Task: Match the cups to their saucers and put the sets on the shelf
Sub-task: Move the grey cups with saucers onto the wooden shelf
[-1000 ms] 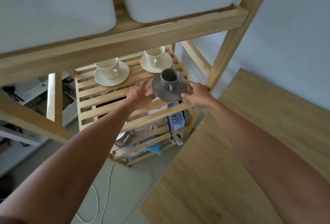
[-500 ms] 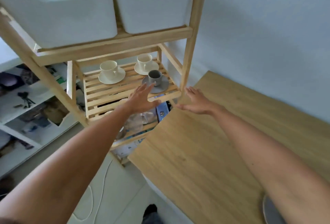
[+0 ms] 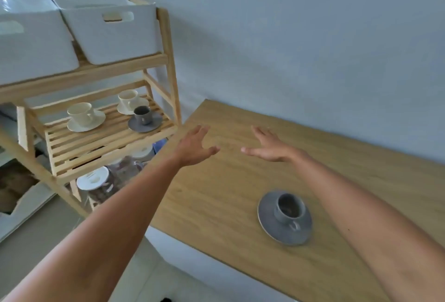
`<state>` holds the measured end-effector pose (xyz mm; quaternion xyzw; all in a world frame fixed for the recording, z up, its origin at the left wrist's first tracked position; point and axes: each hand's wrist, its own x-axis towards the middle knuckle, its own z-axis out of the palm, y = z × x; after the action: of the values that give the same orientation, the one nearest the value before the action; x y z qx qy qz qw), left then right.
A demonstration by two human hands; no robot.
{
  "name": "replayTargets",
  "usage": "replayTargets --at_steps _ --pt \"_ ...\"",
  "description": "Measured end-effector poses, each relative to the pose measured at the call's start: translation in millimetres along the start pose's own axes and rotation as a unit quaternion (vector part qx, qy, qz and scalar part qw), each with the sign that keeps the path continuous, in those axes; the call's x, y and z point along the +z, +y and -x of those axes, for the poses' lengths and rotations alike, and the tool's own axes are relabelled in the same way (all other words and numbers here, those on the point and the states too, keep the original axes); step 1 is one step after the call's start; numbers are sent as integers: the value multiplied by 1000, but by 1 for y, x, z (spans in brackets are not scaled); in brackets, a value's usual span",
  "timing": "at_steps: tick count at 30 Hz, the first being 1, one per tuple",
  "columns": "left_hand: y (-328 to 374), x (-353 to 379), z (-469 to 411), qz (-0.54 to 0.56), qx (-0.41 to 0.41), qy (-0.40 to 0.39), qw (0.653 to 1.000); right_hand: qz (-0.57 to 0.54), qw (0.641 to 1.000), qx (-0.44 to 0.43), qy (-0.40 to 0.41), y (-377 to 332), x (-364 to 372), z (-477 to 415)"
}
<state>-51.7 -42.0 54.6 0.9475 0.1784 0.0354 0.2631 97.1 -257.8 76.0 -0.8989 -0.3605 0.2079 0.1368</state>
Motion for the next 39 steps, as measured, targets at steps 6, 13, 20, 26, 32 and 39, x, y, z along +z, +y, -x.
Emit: replayTargets --at_steps 6,13,20,26,32,39 --pt "78 44 4 22 64 -46 997 -32 996 77 28 72 -11 81" --pt "112 91 7 19 104 -112 988 -61 987 146 35 122 5 140" --pt "111 135 24 4 113 -170 979 -103 977 186 25 139 43 177" --pt "102 157 43 -23 101 -196 975 -141 970 199 16 145 78 188" --pt "97 168 63 -31 84 -187 978 -146 967 206 18 147 104 185" --pt "94 175 71 45 93 -177 979 -184 968 166 48 144 119 184"
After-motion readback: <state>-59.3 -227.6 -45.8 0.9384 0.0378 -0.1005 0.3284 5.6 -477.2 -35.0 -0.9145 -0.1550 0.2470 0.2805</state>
